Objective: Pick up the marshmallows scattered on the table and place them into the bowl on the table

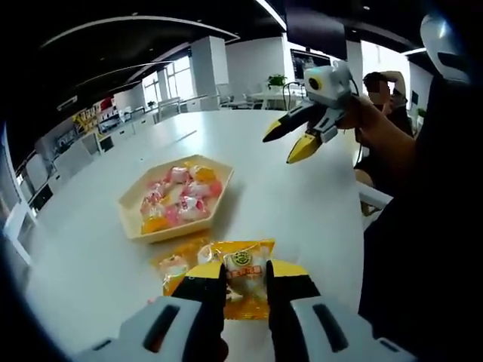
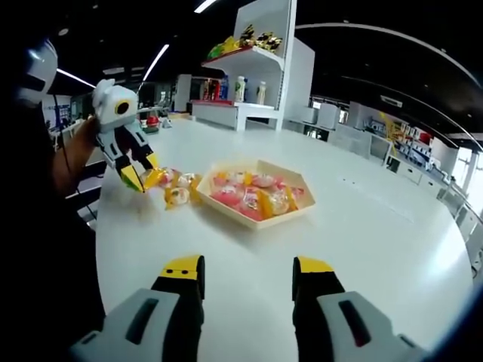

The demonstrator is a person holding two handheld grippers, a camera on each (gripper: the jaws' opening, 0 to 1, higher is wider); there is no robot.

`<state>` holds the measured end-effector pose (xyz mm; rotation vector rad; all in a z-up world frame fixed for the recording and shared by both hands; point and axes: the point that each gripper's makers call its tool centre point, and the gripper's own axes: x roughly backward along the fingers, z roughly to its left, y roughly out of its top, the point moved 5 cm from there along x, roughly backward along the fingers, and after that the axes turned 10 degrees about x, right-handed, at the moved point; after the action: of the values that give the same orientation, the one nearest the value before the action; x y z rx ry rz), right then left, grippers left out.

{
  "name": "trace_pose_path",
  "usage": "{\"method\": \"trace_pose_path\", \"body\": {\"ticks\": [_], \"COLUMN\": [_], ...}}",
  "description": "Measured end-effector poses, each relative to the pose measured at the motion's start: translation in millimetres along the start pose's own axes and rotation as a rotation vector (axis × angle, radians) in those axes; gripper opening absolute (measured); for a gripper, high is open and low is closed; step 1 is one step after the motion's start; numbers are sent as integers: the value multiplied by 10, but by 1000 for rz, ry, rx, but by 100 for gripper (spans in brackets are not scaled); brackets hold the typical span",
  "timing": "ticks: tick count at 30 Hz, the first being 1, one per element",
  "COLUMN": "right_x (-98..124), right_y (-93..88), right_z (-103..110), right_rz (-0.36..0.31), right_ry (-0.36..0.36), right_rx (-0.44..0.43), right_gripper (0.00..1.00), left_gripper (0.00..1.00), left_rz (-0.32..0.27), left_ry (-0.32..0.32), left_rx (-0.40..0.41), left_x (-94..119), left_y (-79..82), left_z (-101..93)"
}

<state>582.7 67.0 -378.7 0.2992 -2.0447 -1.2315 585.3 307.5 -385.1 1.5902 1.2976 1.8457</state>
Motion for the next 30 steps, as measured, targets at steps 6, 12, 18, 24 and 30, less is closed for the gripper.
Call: {"method": "trace_pose_path", "body": {"ticks": [6,12,18,24,30], "right_x": [-12,-18,-27,-27,-25], "right_y": [-14,-11,-30,-37,-53], "right_z": [10,5,12,9,19], "right_rz": [10,10,14,15,19], "right_ry": [5,4,7,5,5], "right_rx": [4,4,1,-1,-3], "right_gripper": [46,46,46,46,46], "left_gripper": [22,22,22,22,22], "left_rz": [-27,-53,-139,-189,-219], "left_ry": [-11,-6,29,25,-8], "left_rx": [1,-4,14,34,46], "left_x": [-2,-6,30,49,64], "left_y": [38,80,200,292,339], "left_z": [-19,5,92,85,54]}}
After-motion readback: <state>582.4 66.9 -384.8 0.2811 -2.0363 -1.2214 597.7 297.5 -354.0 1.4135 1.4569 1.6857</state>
